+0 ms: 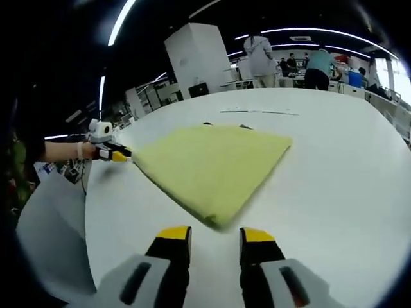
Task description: Fold the garment on the visible template until the final outline fits inside the template.
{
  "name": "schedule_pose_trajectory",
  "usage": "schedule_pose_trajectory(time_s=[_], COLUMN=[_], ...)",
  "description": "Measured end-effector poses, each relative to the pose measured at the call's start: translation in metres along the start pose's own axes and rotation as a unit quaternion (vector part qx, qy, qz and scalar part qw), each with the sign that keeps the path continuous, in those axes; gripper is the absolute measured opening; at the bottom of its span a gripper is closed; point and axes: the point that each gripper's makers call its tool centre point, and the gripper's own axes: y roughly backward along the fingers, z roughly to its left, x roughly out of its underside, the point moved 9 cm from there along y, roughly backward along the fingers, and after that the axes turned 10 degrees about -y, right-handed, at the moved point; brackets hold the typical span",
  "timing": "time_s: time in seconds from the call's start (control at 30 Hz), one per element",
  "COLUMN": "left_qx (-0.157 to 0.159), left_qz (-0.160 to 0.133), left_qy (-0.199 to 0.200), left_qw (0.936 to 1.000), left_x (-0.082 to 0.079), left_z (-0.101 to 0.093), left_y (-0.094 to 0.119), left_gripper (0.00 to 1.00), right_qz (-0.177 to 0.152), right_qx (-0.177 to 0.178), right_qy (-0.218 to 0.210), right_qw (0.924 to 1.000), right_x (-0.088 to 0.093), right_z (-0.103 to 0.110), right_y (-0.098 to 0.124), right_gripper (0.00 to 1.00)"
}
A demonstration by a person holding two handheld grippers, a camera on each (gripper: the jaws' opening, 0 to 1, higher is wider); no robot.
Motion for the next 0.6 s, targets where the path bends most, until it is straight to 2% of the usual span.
schedule_pose_trajectory(time_s=[0.33, 0.6], left_qx=[0.0, -0.002], left_qz=[0.003, 0.003], left_qy=[0.0, 0.006], left_qw=[1.0, 1.0], left_x=[0.0005, -0.0002], left_z=[0.0027, 0.0042], left_y=[0.0007, -0.0017], left_gripper=[0.07, 0.02], right_qz=[-0.005, -0.016], right_qx=[0.001, 0.002], right_qy=[0.023, 0.021], right_qw=[0.9997, 0.9996], right_x=[-0.0011, -0.002], right_z=[-0.0011, -0.0027], right_y=[-0.007, -0.0059], right_gripper=[0.1, 0.01])
